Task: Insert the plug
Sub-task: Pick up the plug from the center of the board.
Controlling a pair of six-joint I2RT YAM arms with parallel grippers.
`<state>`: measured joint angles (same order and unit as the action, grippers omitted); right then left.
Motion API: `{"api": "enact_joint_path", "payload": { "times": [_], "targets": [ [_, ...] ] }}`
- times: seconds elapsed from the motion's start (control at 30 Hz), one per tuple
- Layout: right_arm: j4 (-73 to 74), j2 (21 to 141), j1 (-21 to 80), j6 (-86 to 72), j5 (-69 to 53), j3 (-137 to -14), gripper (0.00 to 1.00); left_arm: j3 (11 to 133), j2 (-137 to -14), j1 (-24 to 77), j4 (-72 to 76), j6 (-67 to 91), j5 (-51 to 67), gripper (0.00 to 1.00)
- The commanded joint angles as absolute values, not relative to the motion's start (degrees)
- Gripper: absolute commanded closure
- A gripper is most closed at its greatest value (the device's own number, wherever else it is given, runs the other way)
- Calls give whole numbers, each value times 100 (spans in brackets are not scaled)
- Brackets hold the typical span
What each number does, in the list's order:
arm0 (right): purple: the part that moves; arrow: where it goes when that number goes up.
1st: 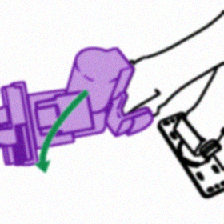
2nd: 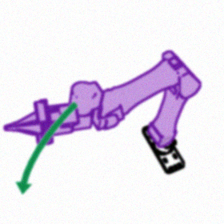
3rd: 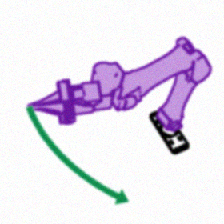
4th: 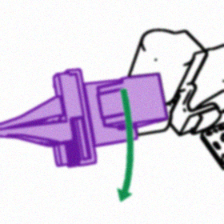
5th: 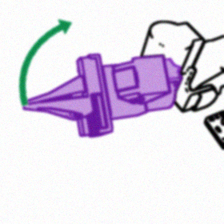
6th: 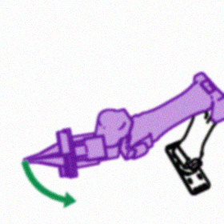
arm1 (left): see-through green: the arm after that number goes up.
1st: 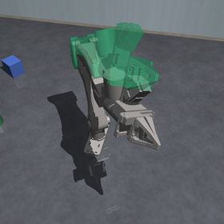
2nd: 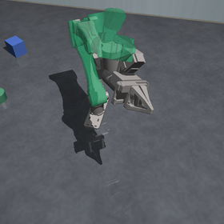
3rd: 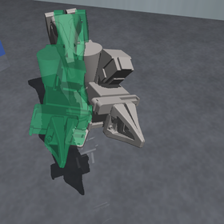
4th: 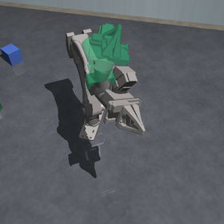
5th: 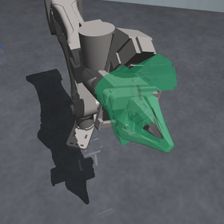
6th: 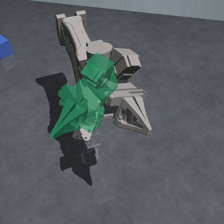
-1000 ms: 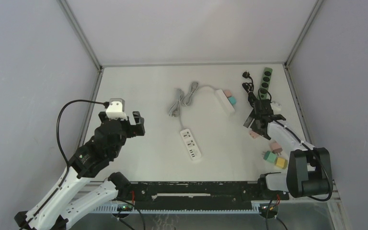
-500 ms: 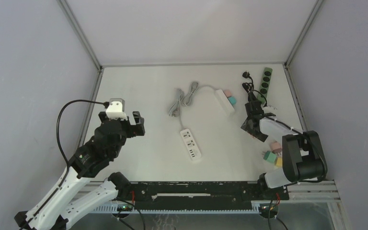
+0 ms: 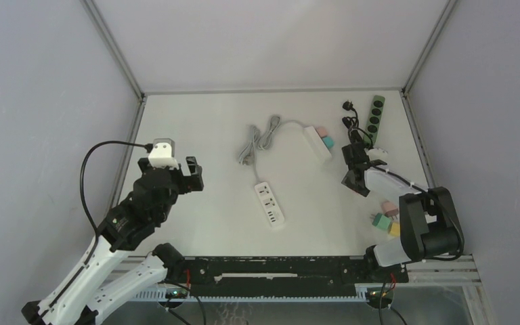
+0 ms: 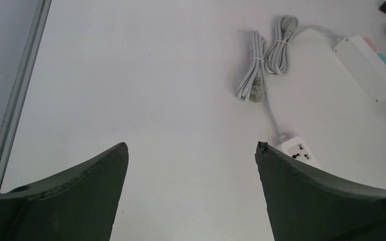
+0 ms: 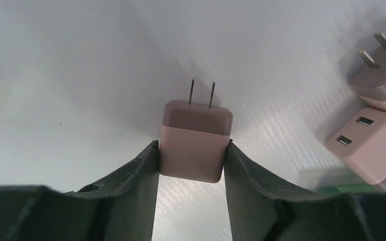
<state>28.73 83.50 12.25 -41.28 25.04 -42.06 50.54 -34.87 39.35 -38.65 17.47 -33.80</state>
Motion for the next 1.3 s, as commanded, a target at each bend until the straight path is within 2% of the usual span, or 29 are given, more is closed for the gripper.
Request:
{"api": "enact_joint_path", "payload": {
  "times": [0.0, 0.13, 0.33, 0.5, 0.83, 1.1, 1.27],
  "targets": [
    [2860, 8010, 1449, -3822, 2591, -4401, 51, 4930, -3497, 3764, -3644, 1650, -3177, 0],
    [2809, 7844, 1622, -3486, 2343, -4406, 58, 4919, -3522, 3601, -3597, 1682, -2950, 0],
    [2771, 7439, 2027, -2977, 2063, -4407, 60, 4945, -3650, 3338, -3523, 1762, -2374, 0],
    [2778, 7107, 2226, -2621, 1753, -4405, 66, 5051, -3883, 3192, -3510, 1902, -2155, 0],
    [2551, 6154, 3265, -1721, 718, -4406, 67, 5113, -4061, 3192, -3494, 2781, -1081, 0],
    [1846, 5909, 4100, -1159, -75, -4408, 67, 5011, -3973, 3190, -3560, 3151, -938, 0],
    [1527, 5727, 4411, -739, -430, -4406, 67, 4750, -3971, 3190, -3128, 3370, -443, 0]
  ]
}}
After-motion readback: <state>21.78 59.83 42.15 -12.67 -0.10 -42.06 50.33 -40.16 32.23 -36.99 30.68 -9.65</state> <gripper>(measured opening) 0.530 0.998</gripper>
